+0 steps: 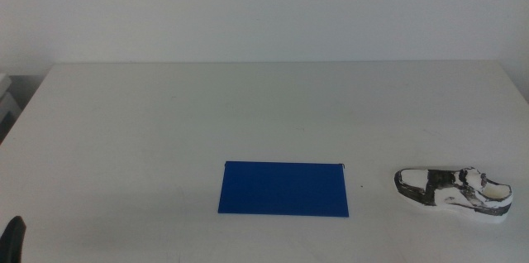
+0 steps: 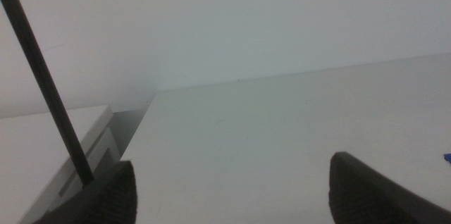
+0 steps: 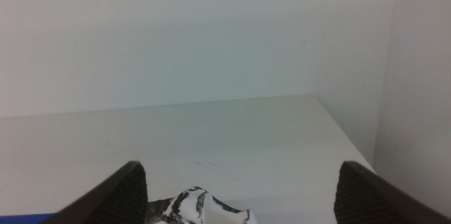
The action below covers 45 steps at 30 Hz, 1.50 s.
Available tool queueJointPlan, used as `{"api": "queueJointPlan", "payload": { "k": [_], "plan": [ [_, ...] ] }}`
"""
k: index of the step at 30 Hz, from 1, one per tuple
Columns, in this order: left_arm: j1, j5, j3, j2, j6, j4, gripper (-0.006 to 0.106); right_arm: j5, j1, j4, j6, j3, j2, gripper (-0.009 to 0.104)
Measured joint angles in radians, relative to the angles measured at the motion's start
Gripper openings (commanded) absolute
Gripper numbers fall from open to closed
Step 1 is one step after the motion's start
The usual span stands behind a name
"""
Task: Use one arm to grab the shoe from the table and place it on the mat.
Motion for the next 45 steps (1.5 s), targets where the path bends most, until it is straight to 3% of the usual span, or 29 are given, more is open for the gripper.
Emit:
{"api": "queueJointPlan", "payload": {
  "k": [15,23,33,39,45],
  "plan": [
    [0.0,0.0,0.0,0.0,0.0,0.0,0.094,0.011,0.049,0.026,0.0,0.0,0.0,0.082],
    [0.0,0.0,0.0,0.0,0.0,0.0,0.094,0.34,0.049,0.046,0.0,-0.22,0.072,0.082],
    [0.0,0.0,0.0,0.0,0.0,0.0,0.094,0.556,0.049,0.059,-0.02,-0.529,0.391,0.082],
    [0.0,0.0,0.0,0.0,0.0,0.0,0.094,0.727,0.049,0.079,-0.245,-0.755,0.662,0.082],
    [0.0,0.0,0.0,0.0,0.0,0.0,0.094,0.863,0.049,0.217,-0.653,-0.983,0.904,0.082]
  ]
}}
